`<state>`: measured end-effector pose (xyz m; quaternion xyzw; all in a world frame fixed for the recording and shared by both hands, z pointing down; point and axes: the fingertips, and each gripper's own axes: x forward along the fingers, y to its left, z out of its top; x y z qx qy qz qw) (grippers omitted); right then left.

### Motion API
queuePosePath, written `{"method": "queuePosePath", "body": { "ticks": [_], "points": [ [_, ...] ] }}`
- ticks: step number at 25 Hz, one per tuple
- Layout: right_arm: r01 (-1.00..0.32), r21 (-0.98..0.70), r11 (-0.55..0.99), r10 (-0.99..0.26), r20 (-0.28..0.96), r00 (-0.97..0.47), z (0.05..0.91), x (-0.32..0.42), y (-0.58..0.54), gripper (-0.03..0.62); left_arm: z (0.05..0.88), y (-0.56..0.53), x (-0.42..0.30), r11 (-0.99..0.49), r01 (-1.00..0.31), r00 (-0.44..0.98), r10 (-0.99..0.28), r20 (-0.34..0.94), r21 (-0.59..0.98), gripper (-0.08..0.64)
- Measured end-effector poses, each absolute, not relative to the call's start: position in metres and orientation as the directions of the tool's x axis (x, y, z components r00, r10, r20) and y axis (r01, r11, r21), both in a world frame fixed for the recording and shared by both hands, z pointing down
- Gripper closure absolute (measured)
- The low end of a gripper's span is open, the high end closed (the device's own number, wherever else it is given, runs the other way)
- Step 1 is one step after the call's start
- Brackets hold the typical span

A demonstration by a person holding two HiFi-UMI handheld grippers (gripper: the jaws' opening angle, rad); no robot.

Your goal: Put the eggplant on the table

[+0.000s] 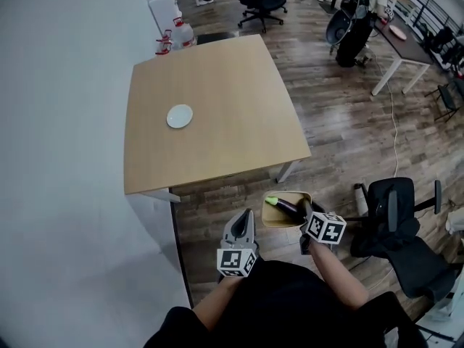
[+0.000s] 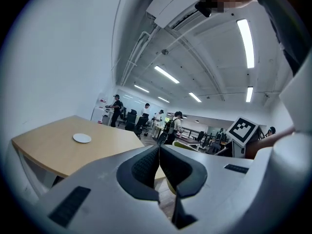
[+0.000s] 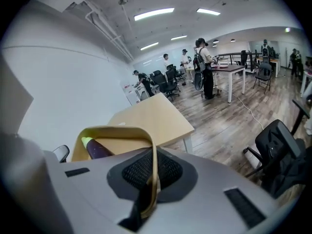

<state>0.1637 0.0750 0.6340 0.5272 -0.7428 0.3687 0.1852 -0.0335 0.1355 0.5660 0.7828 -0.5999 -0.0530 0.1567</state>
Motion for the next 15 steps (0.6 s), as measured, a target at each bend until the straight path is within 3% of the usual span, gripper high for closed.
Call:
{"method": "queuePosePath", "body": {
  "ticks": [15],
  "points": [
    [-0.936, -0.342, 0.089, -0.627, 0.710, -0.319, 0.649, 0.075, -0.019, 0.529, 0.563, 0.028, -0.127, -0.302, -0.891, 0.351, -0.932, 0.093, 0.340, 0.546]
  ]
}}
